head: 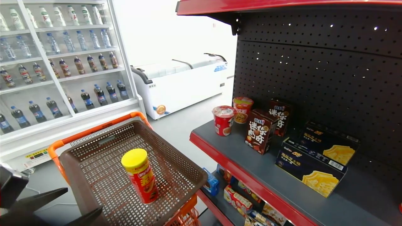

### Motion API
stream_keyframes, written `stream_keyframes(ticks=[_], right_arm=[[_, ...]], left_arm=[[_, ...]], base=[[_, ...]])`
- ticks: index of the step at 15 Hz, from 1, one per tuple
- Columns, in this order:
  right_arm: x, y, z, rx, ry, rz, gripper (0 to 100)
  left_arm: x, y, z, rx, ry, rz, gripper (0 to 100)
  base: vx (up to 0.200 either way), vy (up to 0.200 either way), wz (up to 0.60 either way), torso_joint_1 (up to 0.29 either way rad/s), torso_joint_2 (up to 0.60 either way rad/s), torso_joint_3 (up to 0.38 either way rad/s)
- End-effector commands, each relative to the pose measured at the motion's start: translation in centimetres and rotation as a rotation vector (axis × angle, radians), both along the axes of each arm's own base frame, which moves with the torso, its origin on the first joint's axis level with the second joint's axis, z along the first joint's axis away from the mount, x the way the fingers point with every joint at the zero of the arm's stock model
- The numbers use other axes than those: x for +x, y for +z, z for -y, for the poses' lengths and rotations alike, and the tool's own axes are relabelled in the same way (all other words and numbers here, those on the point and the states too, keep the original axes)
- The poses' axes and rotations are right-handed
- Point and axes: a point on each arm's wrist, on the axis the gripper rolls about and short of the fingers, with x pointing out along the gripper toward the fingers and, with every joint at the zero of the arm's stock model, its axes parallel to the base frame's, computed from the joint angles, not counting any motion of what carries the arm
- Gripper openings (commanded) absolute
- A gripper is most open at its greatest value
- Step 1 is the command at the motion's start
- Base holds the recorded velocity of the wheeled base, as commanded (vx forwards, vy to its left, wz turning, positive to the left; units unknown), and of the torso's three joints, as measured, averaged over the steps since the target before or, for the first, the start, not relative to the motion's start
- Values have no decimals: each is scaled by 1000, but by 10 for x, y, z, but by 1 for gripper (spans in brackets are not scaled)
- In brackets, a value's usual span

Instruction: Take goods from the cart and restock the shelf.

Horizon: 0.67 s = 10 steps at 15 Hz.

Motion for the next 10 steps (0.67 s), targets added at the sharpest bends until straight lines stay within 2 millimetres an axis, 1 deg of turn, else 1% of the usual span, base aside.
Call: stream_keyframes(ticks=[1, 2, 4, 6, 7, 8, 10], right_arm=[[0, 0, 0, 0, 0, 0, 100], [0, 0, 0, 0, 0, 0, 100], [0, 0, 0, 0, 0, 0, 100], [0, 0, 0, 0, 0, 0, 100], [0, 0, 0, 0, 0, 0, 100], [0, 0, 0, 0, 0, 0, 100], [0, 0, 0, 0, 0, 0, 100]], left_arm=[[35, -15, -4, -12, 19, -96, 100], [47, -19, -9, -14, 36, -111, 100], [60, -28, -8, -39, -24, -150, 100], [70, -35, -8, -18, -99, -173, 100], [81, -44, -8, -24, -176, -184, 100], [89, -51, -12, -31, -197, -183, 100], [104, -58, -16, -43, -218, -166, 100]], base=[[0, 0, 0, 0, 0, 0], [0, 0, 0, 0, 0, 0], [0, 0, 0, 0, 0, 0], [0, 0, 0, 0, 0, 0], [0, 0, 0, 0, 0, 0], [0, 0, 0, 0, 0, 0], [0, 0, 0, 0, 0, 0]])
